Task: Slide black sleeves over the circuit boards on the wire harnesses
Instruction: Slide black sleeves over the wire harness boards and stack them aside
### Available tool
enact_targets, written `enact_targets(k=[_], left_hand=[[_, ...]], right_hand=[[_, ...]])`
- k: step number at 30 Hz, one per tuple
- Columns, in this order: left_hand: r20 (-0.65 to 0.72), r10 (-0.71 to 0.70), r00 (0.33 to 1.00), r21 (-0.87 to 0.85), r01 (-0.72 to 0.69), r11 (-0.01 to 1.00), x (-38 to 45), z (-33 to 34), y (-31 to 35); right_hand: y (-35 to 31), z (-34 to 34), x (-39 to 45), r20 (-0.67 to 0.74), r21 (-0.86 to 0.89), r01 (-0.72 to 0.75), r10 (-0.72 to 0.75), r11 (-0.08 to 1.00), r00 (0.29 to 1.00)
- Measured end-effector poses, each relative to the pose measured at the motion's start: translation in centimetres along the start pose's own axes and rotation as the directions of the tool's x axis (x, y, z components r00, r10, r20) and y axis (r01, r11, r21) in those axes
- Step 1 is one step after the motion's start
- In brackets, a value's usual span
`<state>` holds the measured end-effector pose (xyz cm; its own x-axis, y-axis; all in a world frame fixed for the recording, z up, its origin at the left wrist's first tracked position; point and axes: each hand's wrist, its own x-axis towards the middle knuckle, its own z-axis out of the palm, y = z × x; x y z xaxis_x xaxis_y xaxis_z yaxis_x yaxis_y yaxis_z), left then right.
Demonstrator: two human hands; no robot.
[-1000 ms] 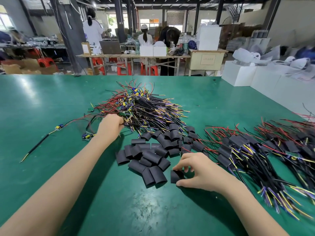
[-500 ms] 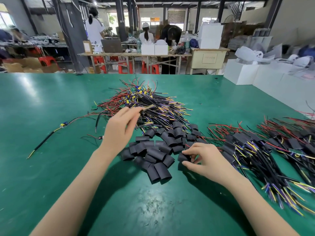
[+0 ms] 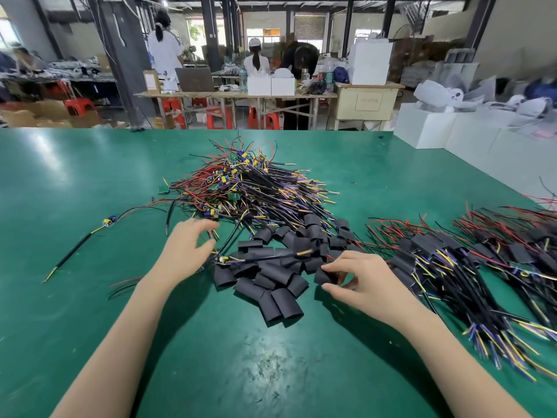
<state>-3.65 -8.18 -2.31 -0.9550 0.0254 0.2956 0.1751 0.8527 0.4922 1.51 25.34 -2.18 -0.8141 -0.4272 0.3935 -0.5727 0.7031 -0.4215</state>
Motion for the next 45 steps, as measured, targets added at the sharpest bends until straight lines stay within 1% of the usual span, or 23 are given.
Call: enact_targets(k=[1,3,5,9,11,13,14,16,18,19,20,21,22,23,25,27,29,33,39,45], left_hand=[[0.044,-0.051,0.998,0.049,0.049,0.998,-0.2,0.3,-0.4],[0.101,-0.106,0.989,0.048,0.102,0.994,-0.5,0.9,-0.7],[0.064,-0.118,0.991,0.008,0.118,0.993,-0.6,1.3,-0.8],[-0.032,-0.094,0.995,0.030,0.095,0.995,-0.5,2.2,-0.5],[-0.110,-0.066,0.992,0.010,0.067,0.998,-0.4,2.4,-0.3],[-0.244,-0.068,0.967,-0.090,0.048,0.995,-0.4,2.3,0.1],[-0.326,-0.072,0.943,-0.133,0.030,0.991,-0.4,2.0,0.3],[-0.476,-0.057,0.878,-0.141,-0.012,0.990,-0.4,1.4,0.7],[-0.559,-0.039,0.828,-0.158,-0.060,0.986,-0.6,0.7,1.2],[-0.553,-0.050,0.832,-0.238,-0.100,0.966,-0.7,0.4,1.5],[-0.508,-0.061,0.859,-0.364,-0.149,0.919,-0.9,0.0,1.9],[-0.428,-0.052,0.902,-0.498,-0.187,0.847,-1.1,-0.3,2.4],[-0.337,-0.012,0.941,-0.603,-0.206,0.771,-1.3,-0.6,2.9],[-0.253,0.052,0.966,-0.660,-0.212,0.721,-1.5,-0.7,3.3],[-0.102,0.178,0.979,-0.697,-0.198,0.689,-1.8,-0.5,3.9],[0.022,0.275,0.961,-0.702,-0.181,0.689,-2.1,-0.1,4.4],[0.097,0.328,0.940,-0.715,-0.164,0.679,-2.3,0.4,4.7],[0.111,0.346,0.932,-0.755,-0.148,0.639,-2.4,0.6,4.6],[0.117,0.338,0.934,-0.735,-0.147,0.662,-2.3,0.5,4.4],[0.140,0.333,0.932,-0.731,-0.130,0.670,-2.1,0.8,4.1]], right_hand=[[0.0,0.0,0.0,0.003,-0.005,0.003,-0.003,1.000,1.000],[0.0,0.0,0.0,0.007,-0.004,0.006,-0.006,1.000,1.000],[-0.1,0.0,0.0,0.010,0.006,0.008,-0.008,1.000,1.000],[-0.2,0.0,-0.1,0.005,0.000,0.017,-0.016,1.000,1.000],[-0.1,0.0,-0.1,0.006,0.006,0.009,-0.009,1.000,1.000],[-0.1,0.1,-0.2,0.003,0.006,0.008,-0.008,1.000,1.000],[0.0,0.1,-0.2,0.003,0.009,0.008,-0.008,1.000,1.000],[-0.1,0.2,-0.1,0.002,0.006,0.008,-0.008,1.000,1.000],[-0.1,0.2,-0.1,-0.008,0.001,0.005,-0.005,1.000,1.000],[-0.2,0.2,-0.1,-0.023,-0.003,0.003,-0.003,1.000,1.000],[-0.2,0.2,0.0,-0.046,-0.004,-0.001,0.001,1.000,0.999],[-0.3,0.1,0.0,-0.073,0.002,-0.006,0.007,1.000,0.997],[-0.3,0.0,0.1,-0.102,0.019,-0.012,0.014,1.000,0.995],[-0.4,-0.1,0.1,-0.132,0.040,-0.015,0.020,0.999,0.991],[-0.4,-0.3,0.1,-0.188,0.056,-0.013,0.023,0.998,0.982],[-0.5,-0.6,0.1,-0.237,0.034,-0.002,0.010,0.999,0.971],[-0.4,-0.9,0.1,-0.268,0.026,0.007,0.000,1.000,0.963],[-0.1,-0.9,0.1,-0.283,0.020,0.031,-0.024,0.999,0.959],[0.4,-0.8,0.1,-0.324,0.007,-0.002,0.004,1.000,0.946],[0.5,-0.8,0.1,-0.335,-0.018,0.023,-0.028,1.000,0.942]])
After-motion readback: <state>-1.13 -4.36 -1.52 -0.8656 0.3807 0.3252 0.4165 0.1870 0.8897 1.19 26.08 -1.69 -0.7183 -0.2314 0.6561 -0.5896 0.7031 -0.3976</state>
